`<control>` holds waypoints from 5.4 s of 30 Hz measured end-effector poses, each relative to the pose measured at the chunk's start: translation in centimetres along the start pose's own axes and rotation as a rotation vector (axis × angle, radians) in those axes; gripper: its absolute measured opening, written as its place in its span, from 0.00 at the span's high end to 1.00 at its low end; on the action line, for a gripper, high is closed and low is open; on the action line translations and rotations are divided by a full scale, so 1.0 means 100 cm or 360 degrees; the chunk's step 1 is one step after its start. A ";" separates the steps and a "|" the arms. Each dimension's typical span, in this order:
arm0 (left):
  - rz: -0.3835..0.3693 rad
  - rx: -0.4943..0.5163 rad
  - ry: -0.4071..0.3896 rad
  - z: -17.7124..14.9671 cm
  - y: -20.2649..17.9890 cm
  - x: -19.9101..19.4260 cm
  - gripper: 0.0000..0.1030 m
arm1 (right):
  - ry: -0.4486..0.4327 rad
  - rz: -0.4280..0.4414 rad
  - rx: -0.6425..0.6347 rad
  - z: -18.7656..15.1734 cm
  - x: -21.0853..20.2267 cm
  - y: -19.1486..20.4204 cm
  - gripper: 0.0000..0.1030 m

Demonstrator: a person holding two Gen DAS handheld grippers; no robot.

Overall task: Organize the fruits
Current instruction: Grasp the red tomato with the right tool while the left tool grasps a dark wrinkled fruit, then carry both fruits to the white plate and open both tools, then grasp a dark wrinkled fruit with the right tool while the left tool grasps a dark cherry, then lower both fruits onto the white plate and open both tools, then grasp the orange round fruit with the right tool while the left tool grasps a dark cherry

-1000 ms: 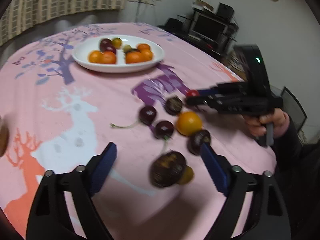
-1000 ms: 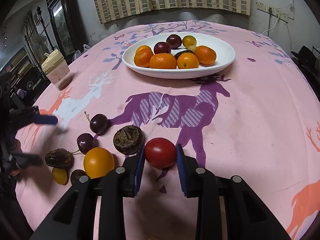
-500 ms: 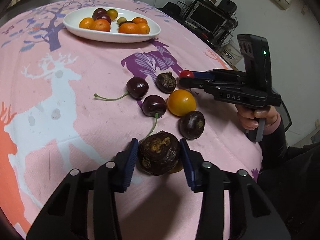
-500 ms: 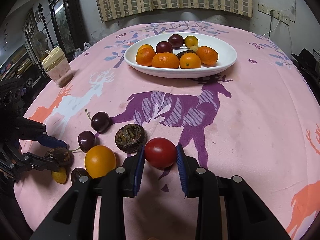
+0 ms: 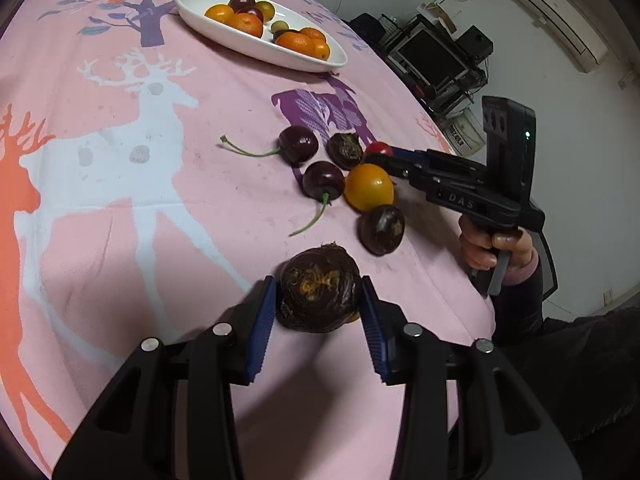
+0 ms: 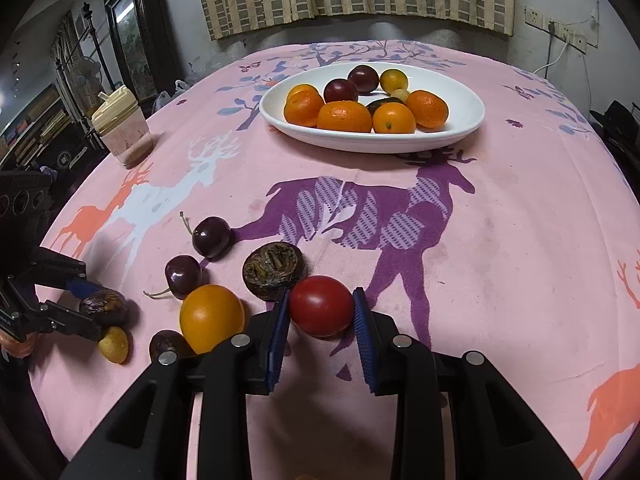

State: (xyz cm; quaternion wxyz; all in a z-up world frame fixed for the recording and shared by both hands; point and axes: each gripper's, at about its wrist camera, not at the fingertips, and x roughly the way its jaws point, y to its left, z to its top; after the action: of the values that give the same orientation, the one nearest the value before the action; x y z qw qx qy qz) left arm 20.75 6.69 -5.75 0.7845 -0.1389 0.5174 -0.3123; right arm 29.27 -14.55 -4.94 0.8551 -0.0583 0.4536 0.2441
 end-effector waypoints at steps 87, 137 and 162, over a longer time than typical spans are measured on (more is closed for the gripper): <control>0.0549 0.0175 -0.0253 0.084 -0.040 0.039 0.41 | -0.0079 0.0189 0.0121 0.031 -0.001 -0.009 0.64; 0.0820 0.0107 -0.0598 0.221 -0.004 0.027 0.13 | -0.0405 -0.0092 0.0036 0.140 0.030 -0.036 0.51; 0.0984 -0.0143 -0.0584 0.091 0.026 -0.010 0.05 | -0.0025 0.0373 0.0022 0.016 -0.005 0.011 0.43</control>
State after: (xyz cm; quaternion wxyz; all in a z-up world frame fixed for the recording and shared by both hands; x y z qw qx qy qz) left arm 29.57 8.31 -2.55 0.9148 -0.0639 0.3987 -0.0072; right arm 29.69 -13.26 -3.46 0.8246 0.0031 0.4523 0.3397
